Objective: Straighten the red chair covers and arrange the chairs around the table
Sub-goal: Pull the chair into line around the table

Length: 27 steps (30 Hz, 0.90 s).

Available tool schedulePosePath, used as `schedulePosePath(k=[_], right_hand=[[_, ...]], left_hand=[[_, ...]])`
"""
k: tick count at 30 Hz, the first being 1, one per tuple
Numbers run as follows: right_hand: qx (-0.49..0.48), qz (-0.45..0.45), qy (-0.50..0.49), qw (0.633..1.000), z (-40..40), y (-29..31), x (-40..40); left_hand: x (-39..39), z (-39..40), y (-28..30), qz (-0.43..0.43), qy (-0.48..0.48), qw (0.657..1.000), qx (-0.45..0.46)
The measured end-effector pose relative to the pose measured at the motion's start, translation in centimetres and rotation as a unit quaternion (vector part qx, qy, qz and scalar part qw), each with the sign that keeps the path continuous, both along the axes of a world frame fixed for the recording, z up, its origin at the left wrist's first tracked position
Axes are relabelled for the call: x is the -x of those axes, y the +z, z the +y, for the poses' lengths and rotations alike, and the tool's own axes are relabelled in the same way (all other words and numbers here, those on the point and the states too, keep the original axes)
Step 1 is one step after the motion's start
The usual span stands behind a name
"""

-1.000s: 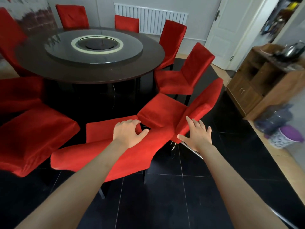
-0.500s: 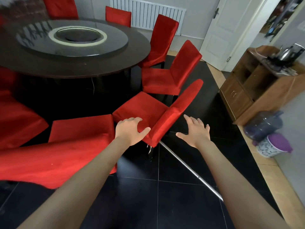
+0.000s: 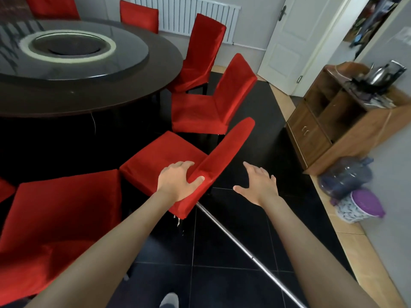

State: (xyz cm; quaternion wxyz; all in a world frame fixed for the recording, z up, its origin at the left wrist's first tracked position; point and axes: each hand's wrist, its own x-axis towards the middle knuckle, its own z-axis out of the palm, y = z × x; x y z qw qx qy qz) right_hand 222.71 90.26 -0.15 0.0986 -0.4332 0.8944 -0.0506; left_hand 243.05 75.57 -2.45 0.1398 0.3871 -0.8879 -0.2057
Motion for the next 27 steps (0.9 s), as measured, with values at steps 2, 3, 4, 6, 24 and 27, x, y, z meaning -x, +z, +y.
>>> schedulePosePath(k=[2, 3, 4, 6, 24, 27], right_hand=[[-0.001, -0.002, -0.003, 1.000, -1.1, -0.2, 2.0], [-0.004, -0.007, -0.001, 1.000, -1.7, -0.5, 2.9], [-0.005, -0.012, 0.002, 1.000, -2.1, -0.8, 3.8], [-0.006, -0.014, 0.016, 1.000, -2.9, -1.5, 5.6], [-0.079, 0.024, 0.304, 0.949, -15.2, -2.7, 23.8], [-0.089, 0.031, 0.339, 0.936, -17.1, -3.2, 24.7]], left_hand=[[2.3, -1.0, -0.1, -0.003, -0.003, 1.000, -0.007], [3.4, -1.5, -0.2, -0.007, -0.003, 1.000, -0.008], [4.5, -1.8, -0.3, -0.014, -0.005, 1.000, -0.007], [6.6, -2.3, -0.5, -0.028, -0.003, 1.000, -0.007], [20.7, -3.4, -3.6, -0.068, 0.232, 0.969, -0.046], [21.5, -3.9, -4.1, -0.078, 0.261, 0.961, -0.050]])
